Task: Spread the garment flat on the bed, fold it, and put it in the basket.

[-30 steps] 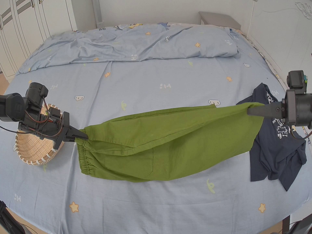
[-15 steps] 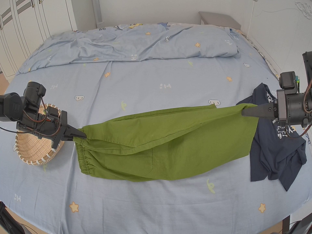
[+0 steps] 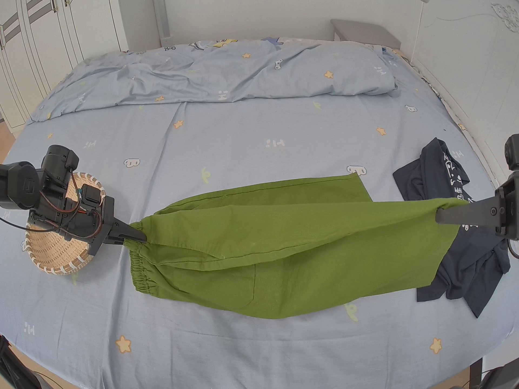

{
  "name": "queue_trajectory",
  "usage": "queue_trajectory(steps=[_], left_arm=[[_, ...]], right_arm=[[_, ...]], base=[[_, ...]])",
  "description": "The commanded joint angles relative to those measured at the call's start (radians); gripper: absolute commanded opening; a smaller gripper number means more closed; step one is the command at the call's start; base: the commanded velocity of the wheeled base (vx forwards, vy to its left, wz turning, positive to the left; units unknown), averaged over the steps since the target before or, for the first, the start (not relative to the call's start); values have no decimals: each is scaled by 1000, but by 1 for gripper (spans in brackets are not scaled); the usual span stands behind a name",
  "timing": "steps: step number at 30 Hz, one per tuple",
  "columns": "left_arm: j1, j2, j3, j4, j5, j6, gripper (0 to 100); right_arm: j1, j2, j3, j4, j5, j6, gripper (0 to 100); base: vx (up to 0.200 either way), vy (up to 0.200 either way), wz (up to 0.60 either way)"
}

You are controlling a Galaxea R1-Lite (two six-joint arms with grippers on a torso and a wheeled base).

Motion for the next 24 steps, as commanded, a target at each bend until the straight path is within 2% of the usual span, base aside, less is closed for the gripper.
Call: queue_trajectory(steps=[1,7,12,24], left_arm=[[1,-6,5,-1,0,2,0],[7,-5,2,-1,0,2,0],[15,-5,-9,-14,0,-6,0],[40,8,-50,-25,-2,-4,0]], right_arm=[[7,-24,14,-2,-1,1,0],[-5,2,20,-37,-2,1,0],[-36,102,14,-132,-2,1,0],[-206,371,-46,-356,22,-5,0]], base=[[0,0,0],[0,0,0],[0,0,0],[0,0,0]])
